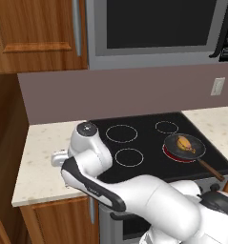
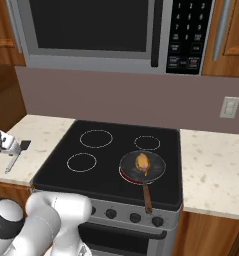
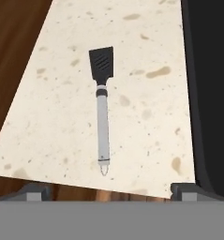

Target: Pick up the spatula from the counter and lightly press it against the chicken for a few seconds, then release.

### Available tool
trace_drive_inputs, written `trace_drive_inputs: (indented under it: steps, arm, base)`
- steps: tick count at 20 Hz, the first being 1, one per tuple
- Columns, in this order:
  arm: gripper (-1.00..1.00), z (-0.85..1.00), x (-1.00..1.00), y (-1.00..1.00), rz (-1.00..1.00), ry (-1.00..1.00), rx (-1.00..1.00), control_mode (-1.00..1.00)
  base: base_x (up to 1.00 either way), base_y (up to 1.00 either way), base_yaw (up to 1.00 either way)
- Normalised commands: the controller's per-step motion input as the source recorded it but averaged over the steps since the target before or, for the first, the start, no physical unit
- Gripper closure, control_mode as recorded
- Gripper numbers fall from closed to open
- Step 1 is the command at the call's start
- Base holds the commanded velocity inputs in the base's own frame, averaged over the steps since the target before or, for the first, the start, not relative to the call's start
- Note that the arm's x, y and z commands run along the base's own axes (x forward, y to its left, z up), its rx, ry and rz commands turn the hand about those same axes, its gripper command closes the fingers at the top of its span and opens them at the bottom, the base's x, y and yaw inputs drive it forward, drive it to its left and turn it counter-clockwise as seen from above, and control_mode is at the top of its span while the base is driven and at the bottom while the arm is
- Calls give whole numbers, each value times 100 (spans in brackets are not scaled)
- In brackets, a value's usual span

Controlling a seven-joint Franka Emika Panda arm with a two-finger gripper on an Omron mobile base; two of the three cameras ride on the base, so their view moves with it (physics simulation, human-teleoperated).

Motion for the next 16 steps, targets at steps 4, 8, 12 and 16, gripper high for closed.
trace_drive_inputs:
  steps: [4, 8, 12, 16]
  arm:
    - [-100, -29, 14, 3, 0, 1, 0, -100]
    - [-100, -22, 14, 10, 0, 1, 0, -100]
    - [-100, -14, 14, 12, 0, 0, 0, -100]
    - [-100, -12, 13, 9, 0, 0, 0, -100]
  base:
    - [0, 0, 0]
    - [0, 0, 0]
    - [0, 0, 0]
    - [0, 0, 0]
